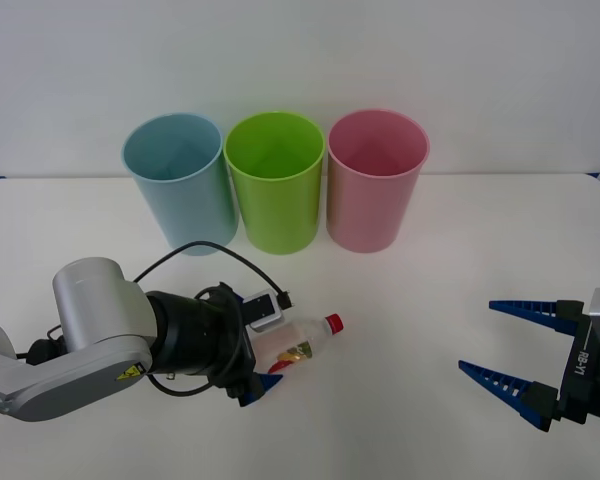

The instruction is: Put cans in the blue bin and PET bottles in the pink bin and trash in the green bin.

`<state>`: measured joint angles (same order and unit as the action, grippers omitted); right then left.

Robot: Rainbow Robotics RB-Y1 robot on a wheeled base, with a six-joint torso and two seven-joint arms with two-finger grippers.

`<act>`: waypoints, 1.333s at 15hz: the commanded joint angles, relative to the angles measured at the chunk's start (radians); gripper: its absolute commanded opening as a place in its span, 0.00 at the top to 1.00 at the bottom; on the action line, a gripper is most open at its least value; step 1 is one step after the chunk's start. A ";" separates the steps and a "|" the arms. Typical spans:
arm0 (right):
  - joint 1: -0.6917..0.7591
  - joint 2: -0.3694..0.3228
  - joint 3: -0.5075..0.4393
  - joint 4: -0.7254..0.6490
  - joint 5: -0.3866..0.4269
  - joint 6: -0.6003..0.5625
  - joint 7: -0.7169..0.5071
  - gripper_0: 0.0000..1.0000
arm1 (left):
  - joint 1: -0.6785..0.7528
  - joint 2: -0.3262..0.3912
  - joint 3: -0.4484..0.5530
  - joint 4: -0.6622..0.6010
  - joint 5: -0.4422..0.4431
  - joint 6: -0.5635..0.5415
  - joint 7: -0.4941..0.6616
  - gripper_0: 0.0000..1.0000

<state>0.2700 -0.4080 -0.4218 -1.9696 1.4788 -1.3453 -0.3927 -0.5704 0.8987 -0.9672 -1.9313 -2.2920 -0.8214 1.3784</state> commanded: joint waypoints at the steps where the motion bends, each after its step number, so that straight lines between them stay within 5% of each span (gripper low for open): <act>1: 0.000 0.000 0.000 0.000 0.000 0.000 0.000 0.00 | 0.000 -0.020 -0.016 0.029 -0.006 -0.008 0.001 0.00; 14: 0.000 0.000 0.000 0.000 0.000 0.000 0.000 0.00 | 0.000 -0.124 -0.035 0.121 -0.054 -0.008 0.011 0.08; 16: 0.000 0.000 0.000 0.000 0.000 0.000 0.000 0.00 | 0.000 -0.153 -0.035 0.150 -0.070 -0.008 0.010 0.47; 18: 0.000 0.000 0.000 0.000 0.000 0.000 0.000 0.00 | 0.001 -0.176 -0.036 0.172 -0.110 -0.008 0.010 1.00; 20: 0.000 0.000 0.000 0.000 0.000 0.000 0.000 0.00 | 0.001 -0.178 -0.038 0.176 -0.121 -0.001 0.008 1.00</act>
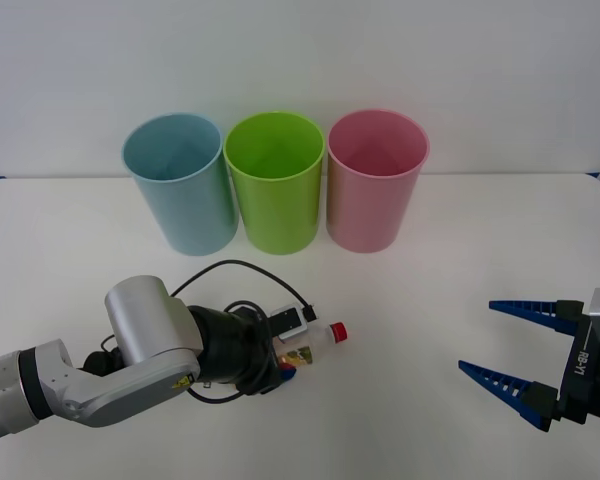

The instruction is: Put cans in the blue bin and PET bottles in the pink bin and trash in the green bin.

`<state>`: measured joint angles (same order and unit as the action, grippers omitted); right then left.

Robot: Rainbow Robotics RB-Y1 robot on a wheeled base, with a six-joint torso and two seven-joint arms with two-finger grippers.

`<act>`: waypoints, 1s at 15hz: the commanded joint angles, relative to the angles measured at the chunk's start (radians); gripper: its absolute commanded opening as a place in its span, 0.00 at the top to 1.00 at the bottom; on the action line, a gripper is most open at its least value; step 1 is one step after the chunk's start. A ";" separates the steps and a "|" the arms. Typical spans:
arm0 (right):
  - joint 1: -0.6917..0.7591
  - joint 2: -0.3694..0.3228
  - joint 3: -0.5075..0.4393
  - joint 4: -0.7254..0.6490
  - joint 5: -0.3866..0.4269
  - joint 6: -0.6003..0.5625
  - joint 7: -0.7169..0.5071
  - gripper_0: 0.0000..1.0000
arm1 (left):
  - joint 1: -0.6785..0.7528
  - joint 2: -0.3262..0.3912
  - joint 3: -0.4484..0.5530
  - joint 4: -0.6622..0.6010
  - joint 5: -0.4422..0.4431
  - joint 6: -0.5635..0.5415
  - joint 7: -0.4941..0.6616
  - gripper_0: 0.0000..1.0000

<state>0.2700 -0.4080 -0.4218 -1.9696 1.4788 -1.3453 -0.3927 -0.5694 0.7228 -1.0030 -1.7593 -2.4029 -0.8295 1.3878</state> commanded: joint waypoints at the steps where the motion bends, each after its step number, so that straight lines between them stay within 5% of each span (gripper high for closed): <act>1: 0.000 0.000 0.000 0.000 0.000 0.000 0.000 0.00 | 0.000 0.000 -0.002 0.004 -0.010 0.016 -0.001 1.00; 5: 0.000 0.000 0.000 0.000 0.000 0.000 0.000 0.00 | 0.000 0.003 0.000 0.003 0.015 0.067 -0.009 1.00; 15: 0.000 0.000 0.000 0.000 0.000 0.000 0.000 0.00 | 0.011 0.104 0.000 -0.040 0.446 0.434 -0.217 1.00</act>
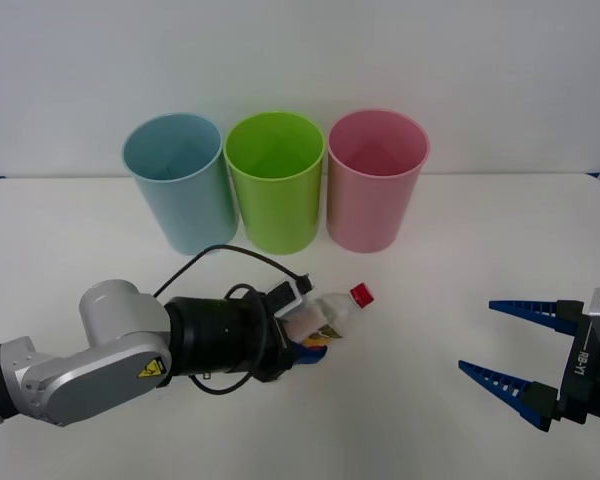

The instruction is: Put cans in the blue bin and PET bottles in the pink bin and trash in the green bin.

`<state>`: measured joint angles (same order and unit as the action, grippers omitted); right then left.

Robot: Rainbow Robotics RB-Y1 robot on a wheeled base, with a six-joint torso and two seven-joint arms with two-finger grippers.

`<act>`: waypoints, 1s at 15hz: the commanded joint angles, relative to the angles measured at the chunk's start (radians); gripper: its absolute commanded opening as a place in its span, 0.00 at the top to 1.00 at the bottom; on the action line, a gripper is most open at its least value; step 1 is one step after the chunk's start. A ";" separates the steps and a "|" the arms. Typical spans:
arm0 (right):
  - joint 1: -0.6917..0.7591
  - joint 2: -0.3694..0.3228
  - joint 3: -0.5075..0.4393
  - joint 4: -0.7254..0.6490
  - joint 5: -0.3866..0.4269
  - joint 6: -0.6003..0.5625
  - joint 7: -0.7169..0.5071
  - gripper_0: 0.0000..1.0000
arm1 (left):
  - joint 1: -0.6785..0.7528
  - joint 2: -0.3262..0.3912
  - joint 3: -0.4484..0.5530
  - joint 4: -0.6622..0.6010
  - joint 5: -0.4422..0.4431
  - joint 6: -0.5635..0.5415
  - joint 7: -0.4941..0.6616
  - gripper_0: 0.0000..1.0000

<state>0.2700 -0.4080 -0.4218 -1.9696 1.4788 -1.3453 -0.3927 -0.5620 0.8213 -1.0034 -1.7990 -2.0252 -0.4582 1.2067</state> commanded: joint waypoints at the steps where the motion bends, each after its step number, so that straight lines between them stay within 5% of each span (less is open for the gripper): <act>1: 0.000 0.000 0.000 0.000 0.000 0.000 0.000 0.00 | 0.002 0.018 0.000 0.000 0.122 0.105 -0.049 1.00; 5: 0.000 0.000 0.000 0.000 0.000 0.000 0.000 0.00 | 0.002 0.029 0.017 -0.005 0.257 0.220 -0.142 1.00; 11: 0.000 0.000 0.000 0.000 0.000 0.000 0.000 0.00 | 0.005 0.072 0.083 -0.082 0.339 0.273 -0.131 1.00; 15: 0.000 0.000 0.000 0.000 0.000 0.000 0.000 0.00 | 0.011 0.104 0.146 -0.157 0.484 0.276 -0.128 1.00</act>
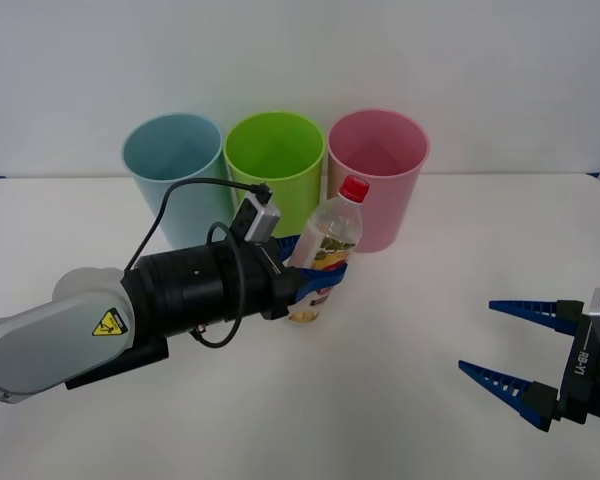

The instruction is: Put cans in the blue bin and PET bottles in the pink bin and trash in the green bin.

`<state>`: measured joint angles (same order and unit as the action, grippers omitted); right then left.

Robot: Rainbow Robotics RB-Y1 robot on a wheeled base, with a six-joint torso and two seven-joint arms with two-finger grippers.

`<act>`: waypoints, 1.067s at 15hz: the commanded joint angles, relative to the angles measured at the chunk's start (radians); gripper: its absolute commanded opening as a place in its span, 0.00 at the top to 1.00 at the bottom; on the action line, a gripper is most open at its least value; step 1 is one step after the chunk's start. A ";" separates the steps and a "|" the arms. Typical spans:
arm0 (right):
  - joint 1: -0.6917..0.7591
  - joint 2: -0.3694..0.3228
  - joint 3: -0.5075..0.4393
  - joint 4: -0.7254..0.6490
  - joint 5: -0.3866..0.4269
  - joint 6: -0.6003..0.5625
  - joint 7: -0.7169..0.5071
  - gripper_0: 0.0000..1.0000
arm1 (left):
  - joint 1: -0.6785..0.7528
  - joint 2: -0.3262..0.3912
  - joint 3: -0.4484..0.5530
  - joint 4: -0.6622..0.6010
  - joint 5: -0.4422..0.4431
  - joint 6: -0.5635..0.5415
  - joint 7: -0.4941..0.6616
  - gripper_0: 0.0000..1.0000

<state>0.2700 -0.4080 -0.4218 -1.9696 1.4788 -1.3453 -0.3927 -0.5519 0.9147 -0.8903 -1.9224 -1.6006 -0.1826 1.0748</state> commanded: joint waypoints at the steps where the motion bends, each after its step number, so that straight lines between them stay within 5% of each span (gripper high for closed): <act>1: 0.000 0.000 0.000 0.000 0.000 0.000 0.000 0.00 | 0.001 0.009 0.053 -0.044 0.080 0.000 0.005 1.00; 7: 0.000 0.000 0.000 0.000 0.000 0.000 0.000 0.00 | -0.105 -0.042 0.128 -0.018 0.179 0.031 0.031 1.00; 16: 0.000 0.000 0.000 0.000 0.000 0.000 0.000 0.00 | -0.312 -0.272 0.134 0.295 0.171 0.123 -0.009 1.00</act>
<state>0.2700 -0.4080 -0.4219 -1.9696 1.4787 -1.3453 -0.3927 -0.8530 0.6533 -0.7561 -1.6422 -1.4279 -0.0717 1.0729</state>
